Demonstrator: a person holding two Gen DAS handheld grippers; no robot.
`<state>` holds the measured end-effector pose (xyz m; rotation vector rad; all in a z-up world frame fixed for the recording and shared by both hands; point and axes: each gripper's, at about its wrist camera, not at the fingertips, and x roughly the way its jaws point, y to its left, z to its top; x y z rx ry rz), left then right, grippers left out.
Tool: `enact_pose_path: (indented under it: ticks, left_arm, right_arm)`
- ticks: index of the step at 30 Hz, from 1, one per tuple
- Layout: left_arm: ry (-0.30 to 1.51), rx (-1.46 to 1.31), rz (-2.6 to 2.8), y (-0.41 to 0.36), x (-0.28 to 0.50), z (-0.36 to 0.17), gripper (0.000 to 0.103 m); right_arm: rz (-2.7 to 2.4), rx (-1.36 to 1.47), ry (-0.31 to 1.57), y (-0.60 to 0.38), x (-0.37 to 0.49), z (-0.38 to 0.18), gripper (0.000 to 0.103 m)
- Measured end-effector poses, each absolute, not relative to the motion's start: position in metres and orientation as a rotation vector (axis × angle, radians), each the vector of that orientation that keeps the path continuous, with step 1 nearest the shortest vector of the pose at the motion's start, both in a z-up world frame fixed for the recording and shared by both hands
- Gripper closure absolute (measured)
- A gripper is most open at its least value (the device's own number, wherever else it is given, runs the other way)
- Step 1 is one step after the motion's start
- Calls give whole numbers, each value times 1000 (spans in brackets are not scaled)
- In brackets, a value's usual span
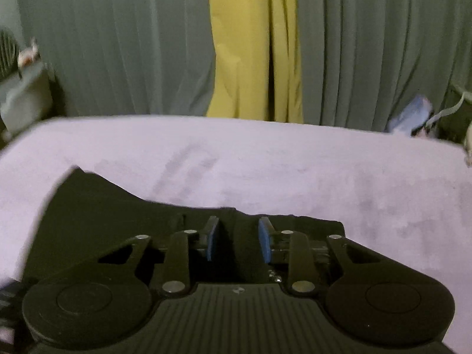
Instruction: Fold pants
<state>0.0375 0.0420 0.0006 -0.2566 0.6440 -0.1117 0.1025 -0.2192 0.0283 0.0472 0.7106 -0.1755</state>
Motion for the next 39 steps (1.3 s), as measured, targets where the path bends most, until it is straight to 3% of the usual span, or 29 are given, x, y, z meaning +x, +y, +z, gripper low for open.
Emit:
enact_pose_path:
  ticks: [5,10,15,22,33,39]
  left_arm:
    - [543,-271,-94,38,30,22,2]
    - [464,-245,-162,6,50,46,2]
    - [581,-165,-163,-27,91,16,1]
    - [561,-40,-121,-36,98,-21,0]
    - [571,-53,-125,-28,93,-22,0]
    - [689,-156,-150,-8,66,-14,0]
  right_arm:
    - [-140,15,542,-224,78,-6,66]
    - [-142,24,505,-221,72,-12,64]
    - [-129,50,487,-224,71,-20,63]
    - [-119,59,460,-224,69,-24,61]
    - [-74,22,472,-220,69,-22,44]
    - [-42,-21,539,-218,44,-11,35]
